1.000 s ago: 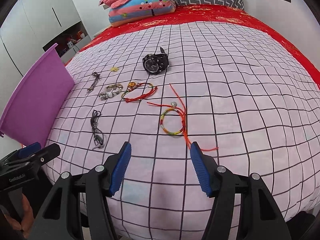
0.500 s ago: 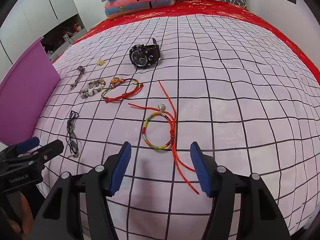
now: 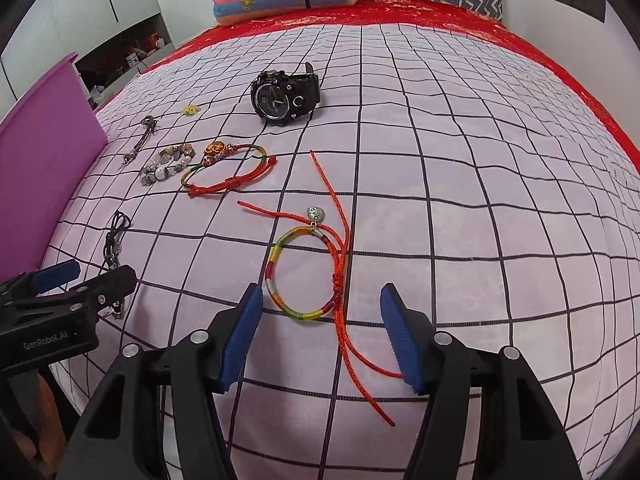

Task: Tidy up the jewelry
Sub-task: 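Grasp the rainbow bracelet with red cord with the right tool while the left tool grasps the black cord necklace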

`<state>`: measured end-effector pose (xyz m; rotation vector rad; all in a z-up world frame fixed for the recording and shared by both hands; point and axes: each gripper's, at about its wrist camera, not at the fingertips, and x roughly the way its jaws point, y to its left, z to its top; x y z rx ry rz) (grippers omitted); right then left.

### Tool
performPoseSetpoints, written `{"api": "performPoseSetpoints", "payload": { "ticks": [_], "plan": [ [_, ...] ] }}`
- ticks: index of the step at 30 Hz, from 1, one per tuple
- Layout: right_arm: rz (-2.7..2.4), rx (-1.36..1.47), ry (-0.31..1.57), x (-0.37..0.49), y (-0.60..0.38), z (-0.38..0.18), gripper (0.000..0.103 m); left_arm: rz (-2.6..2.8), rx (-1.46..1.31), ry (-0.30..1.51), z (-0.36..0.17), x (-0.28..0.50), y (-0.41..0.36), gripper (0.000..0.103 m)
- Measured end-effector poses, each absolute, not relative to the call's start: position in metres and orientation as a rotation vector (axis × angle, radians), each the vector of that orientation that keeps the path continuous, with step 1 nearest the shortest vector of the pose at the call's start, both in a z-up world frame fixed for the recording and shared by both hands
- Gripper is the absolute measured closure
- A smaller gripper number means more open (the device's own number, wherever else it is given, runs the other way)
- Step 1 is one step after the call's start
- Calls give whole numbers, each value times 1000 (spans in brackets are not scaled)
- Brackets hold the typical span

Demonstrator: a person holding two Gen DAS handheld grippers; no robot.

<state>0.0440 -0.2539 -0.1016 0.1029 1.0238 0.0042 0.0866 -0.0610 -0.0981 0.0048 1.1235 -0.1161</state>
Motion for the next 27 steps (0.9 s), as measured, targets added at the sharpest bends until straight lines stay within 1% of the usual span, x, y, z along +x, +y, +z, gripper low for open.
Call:
{"api": "performPoseSetpoints", "payload": {
  "ticks": [11, 14, 16, 18, 19, 20, 21, 22, 23, 24, 25, 26, 27],
  "plan": [
    [-1, 17, 1004, 46, -244, -107, 45, -115, 25, 1126, -107, 89, -66, 8],
    [10, 13, 1001, 46, -243, -107, 52, -117, 33, 1122, -106, 89, -69, 11],
    [17, 2, 999, 45, -240, -107, 61, -121, 35, 1115, -104, 86, -70, 15],
    [25, -6, 998, 45, -237, -106, 67, -127, 36, 1109, -104, 84, -72, 20],
    [31, -8, 998, 44, -235, -106, 71, -132, 36, 1105, -103, 84, -73, 25],
    [34, -8, 997, 44, -234, -106, 74, -140, 37, 1099, -102, 83, -73, 32],
    [36, -7, 997, 44, -234, -106, 80, -148, 40, 1094, -101, 82, -75, 36],
    [41, -6, 999, 44, -233, -105, 84, -154, 43, 1095, -100, 82, -76, 42],
    [44, -4, 1001, 43, -232, -105, 86, -162, 48, 1096, -99, 81, -77, 51],
    [47, -2, 1002, 43, -232, -105, 89, -169, 50, 1096, -98, 80, -78, 56],
    [49, 2, 1004, 43, -232, -104, 90, -174, 50, 1096, -97, 80, -78, 67],
    [52, 11, 1006, 43, -232, -104, 90, -185, 48, 1098, -96, 79, -79, 81],
    [54, 19, 1008, 43, -233, -103, 91, -194, 47, 1103, -95, 79, -79, 88]
  ]
}}
